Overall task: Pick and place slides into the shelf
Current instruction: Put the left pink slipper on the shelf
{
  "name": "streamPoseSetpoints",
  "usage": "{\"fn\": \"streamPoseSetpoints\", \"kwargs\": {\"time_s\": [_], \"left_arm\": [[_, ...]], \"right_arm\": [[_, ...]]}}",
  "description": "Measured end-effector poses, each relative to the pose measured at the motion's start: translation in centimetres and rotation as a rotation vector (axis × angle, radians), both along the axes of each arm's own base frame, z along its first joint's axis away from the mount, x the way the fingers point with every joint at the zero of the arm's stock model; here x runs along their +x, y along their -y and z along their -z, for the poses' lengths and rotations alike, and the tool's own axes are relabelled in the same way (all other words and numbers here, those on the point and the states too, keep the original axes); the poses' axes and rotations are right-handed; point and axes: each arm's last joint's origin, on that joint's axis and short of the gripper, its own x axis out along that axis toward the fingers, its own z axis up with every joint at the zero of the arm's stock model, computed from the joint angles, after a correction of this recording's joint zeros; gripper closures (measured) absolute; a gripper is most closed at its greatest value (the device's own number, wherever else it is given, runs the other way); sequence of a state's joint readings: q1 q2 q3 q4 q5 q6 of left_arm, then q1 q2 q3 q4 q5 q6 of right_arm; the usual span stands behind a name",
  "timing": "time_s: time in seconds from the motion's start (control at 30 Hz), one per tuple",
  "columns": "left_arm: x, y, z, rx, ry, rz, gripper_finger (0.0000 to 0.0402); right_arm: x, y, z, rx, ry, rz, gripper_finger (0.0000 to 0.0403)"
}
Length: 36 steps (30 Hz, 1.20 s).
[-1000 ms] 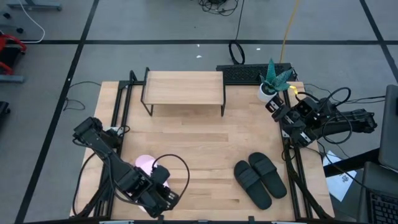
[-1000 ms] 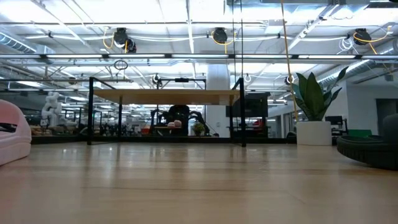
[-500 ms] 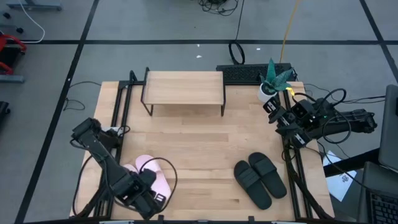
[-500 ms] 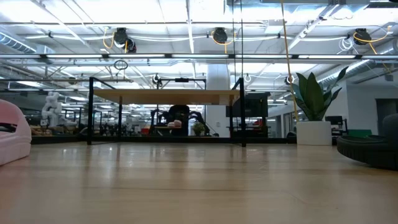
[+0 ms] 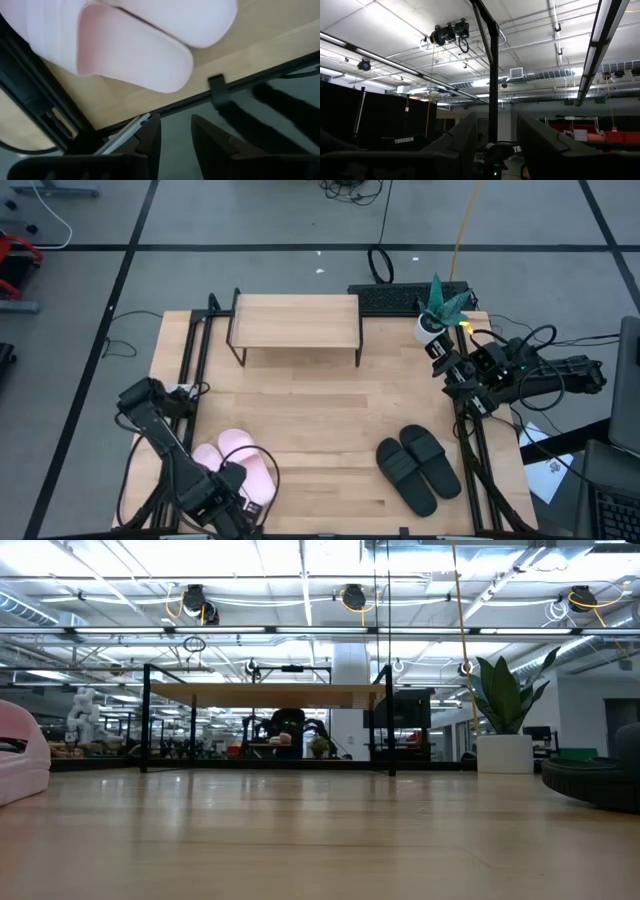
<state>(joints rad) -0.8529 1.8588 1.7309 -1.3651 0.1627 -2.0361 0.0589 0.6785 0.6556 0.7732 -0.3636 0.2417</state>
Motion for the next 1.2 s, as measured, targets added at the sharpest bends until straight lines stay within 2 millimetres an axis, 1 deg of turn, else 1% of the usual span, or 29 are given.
{"fn": "streamPoseSetpoints", "kwargs": {"time_s": [0.07,0.23,0.6,0.83,1.2], "left_arm": [[0.3,0.2,0.7,-0.008,-0.038,0.013,0.0298],[0.3,0.4,2.1,0.021,-0.156,0.019,0.0298],[0.5,0.0,3.9,0.154,-0.248,0.059,0.0298],[1.0,-0.7,4.6,0.202,-0.263,0.104,0.0298],[0.3,-1.3,6.5,0.223,-0.357,0.113,0.0298]], "right_arm": [[0.0,0.0,0.0,0.000,0.000,0.000,0.0273],[0.0,0.0,0.0,0.003,0.000,0.004,0.0273],[0.0,0.1,0.0,0.023,-0.001,0.029,0.0273],[0.1,0.1,0.0,0.032,-0.002,0.042,0.0273],[0.1,0.1,0.0,0.032,-0.002,0.042,0.0273]]}}
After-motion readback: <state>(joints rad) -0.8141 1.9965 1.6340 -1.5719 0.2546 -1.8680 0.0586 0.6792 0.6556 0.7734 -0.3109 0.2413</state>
